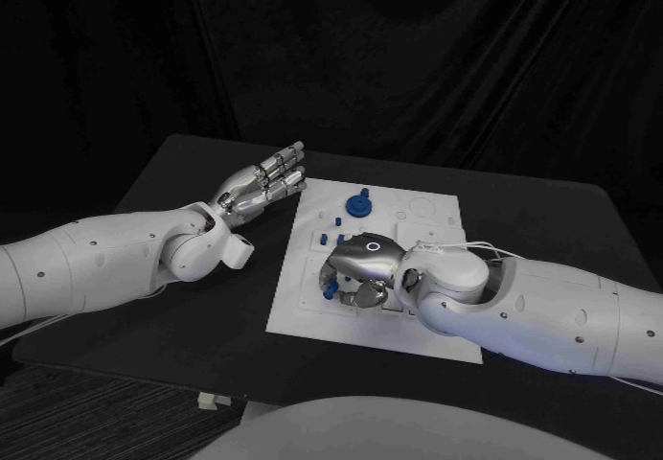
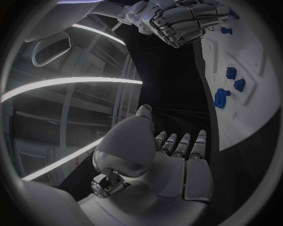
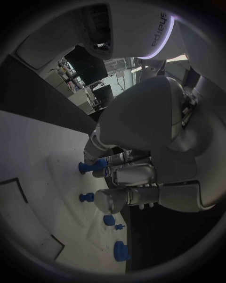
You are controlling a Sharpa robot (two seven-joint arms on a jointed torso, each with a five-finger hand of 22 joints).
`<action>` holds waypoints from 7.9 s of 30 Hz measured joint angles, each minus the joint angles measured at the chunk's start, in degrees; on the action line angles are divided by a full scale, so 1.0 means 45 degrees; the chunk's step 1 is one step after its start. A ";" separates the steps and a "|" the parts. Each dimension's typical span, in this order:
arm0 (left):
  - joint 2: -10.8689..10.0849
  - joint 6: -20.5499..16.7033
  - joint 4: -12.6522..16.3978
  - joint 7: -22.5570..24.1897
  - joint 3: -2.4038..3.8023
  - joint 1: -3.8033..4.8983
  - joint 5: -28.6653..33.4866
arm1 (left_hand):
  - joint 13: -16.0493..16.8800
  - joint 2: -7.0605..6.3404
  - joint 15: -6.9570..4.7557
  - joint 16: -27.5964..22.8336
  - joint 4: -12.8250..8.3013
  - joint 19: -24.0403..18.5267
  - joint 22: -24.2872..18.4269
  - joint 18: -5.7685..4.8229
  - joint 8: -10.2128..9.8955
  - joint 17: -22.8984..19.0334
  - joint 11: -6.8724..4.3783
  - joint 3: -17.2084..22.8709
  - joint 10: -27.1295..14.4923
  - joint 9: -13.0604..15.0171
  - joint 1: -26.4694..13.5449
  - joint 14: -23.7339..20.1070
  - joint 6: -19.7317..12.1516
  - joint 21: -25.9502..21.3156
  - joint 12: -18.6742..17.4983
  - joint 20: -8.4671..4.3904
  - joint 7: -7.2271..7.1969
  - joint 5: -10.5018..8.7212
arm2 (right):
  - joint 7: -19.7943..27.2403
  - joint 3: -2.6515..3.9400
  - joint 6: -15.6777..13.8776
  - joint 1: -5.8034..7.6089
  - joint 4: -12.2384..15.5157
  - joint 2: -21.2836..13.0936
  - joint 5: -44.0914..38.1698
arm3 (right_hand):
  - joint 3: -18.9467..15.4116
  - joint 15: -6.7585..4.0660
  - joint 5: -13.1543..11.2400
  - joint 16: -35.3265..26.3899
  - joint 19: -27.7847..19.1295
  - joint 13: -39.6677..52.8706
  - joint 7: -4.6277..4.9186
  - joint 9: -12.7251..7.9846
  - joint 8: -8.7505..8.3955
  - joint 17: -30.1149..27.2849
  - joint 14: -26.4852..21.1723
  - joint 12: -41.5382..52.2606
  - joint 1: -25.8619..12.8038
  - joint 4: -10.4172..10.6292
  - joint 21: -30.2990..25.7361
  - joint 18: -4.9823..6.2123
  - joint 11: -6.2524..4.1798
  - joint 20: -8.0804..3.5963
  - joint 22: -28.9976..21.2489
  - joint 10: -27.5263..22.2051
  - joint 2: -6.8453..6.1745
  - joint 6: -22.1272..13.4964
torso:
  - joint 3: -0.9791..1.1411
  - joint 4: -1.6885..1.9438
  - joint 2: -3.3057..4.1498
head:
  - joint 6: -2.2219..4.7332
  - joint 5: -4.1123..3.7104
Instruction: Assemble the parts on the task board
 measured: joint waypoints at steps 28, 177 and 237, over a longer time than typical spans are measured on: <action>0.0071 0.0158 -0.0069 0.0000 -0.0001 -0.0019 0.0000 | 0.0000 0.0150 0.0068 0.0001 0.0000 0.0001 0.0001 0.0000 0.0000 -0.0006 0.0000 0.0000 -0.0001 0.0000 0.0150 0.0067 0.0004 0.0000 0.0000 0.0001 0.0004 0.0001 | -0.0075 -0.0007 0.0262 -0.0080 0.0023 0.0117 -0.1040 | -0.0467 0.0171 -0.2893 -0.0217 -0.0709 0.0433 -0.1026 -0.0603 -0.1788 -0.0592 -0.0534 -0.0499 -0.0478 -0.0051 -0.1209 0.0010 0.0388 0.0294 0.0000 -0.3233 -0.0002 -0.3206 | -0.0001 0.0000 0.0000 | 0.0000 -0.0005; 0.0109 0.0566 -0.0303 0.0000 0.0000 -0.0361 0.0001 | 0.0004 0.0227 0.0183 0.0200 -0.0263 0.0139 0.0011 -0.0004 0.0002 0.0007 0.0641 0.0263 -0.0039 0.0004 0.0725 0.0180 0.0407 0.0002 0.0154 0.0045 0.0685 0.0435 | -0.7548 0.0009 0.4564 0.0927 0.1065 -0.3774 0.4843 | -0.5739 -0.1309 0.1624 0.2138 0.1119 1.5959 -0.1529 0.2662 -0.0626 0.1445 0.0199 1.4774 -0.5676 0.2124 0.0864 -0.0971 -0.1820 -0.1153 0.0008 0.5807 0.0952 0.3343 | -0.0028 -0.0027 -0.0033 | 0.0000 -0.0236; 0.0144 0.0759 -0.0359 0.0001 0.0000 -0.0468 0.0001 | 0.0005 0.0294 0.0319 0.0346 -0.0263 0.0205 0.0014 -0.0007 0.0001 0.0011 0.0707 0.0264 0.0026 0.0004 0.0793 0.0313 0.0407 0.0003 0.0298 0.0067 0.0686 0.0435 | -0.7358 -0.0010 0.1925 0.1076 0.0741 -0.3119 1.2723 | -0.4627 -0.1213 0.2510 0.2138 0.1283 1.5959 -0.1498 0.4441 -0.0591 0.1446 0.0150 1.4774 -0.5722 0.1896 0.0421 -0.0970 -0.1728 -0.1265 0.0008 0.5716 0.0983 0.2047 | -0.0029 -0.0027 -0.0031 | 0.0000 -0.0139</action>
